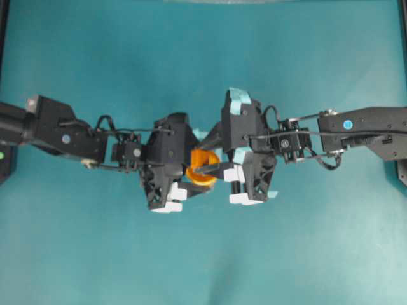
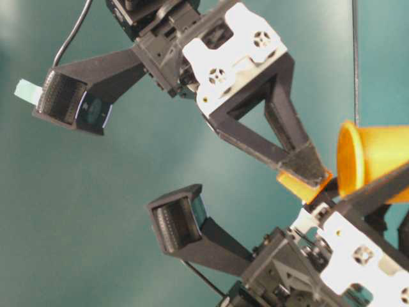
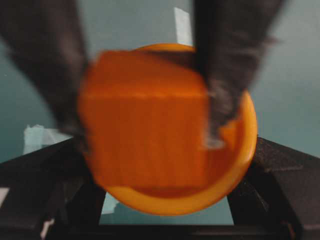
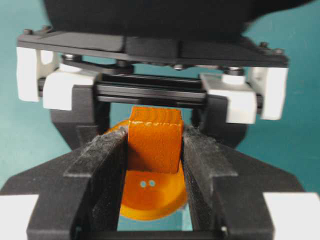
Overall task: Hold the block with right arm and the cup with left arm, then put the block into the cup.
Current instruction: 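Lower the cube into the cup and open the right gripper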
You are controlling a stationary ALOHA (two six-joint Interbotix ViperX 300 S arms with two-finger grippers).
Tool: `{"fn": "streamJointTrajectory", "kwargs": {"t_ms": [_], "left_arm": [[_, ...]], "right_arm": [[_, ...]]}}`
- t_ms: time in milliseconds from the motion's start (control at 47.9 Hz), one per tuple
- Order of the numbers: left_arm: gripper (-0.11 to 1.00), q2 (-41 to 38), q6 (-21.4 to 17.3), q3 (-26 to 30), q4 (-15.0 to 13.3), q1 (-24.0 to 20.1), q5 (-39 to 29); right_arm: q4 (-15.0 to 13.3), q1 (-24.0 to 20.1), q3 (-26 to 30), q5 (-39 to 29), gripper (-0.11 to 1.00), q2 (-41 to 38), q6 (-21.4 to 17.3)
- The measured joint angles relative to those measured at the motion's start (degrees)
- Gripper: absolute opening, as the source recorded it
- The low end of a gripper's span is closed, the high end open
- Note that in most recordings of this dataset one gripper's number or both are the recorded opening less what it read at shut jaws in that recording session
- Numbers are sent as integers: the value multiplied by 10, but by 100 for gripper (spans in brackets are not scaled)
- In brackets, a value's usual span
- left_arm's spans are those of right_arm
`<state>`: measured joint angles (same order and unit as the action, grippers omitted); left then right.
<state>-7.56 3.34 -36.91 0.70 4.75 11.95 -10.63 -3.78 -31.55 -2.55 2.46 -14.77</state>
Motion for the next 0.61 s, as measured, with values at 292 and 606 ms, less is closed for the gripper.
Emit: {"fn": "streamJointTrajectory", "kwargs": {"t_ms": [292, 606], "left_arm": [[63, 0, 0, 3, -1, -2, -3], [63, 0, 0, 3, -1, -2, -4]], "right_arm": [[0, -2, 0, -6, 40, 0, 0], [0, -3, 1, -16, 56, 0, 0]]}}
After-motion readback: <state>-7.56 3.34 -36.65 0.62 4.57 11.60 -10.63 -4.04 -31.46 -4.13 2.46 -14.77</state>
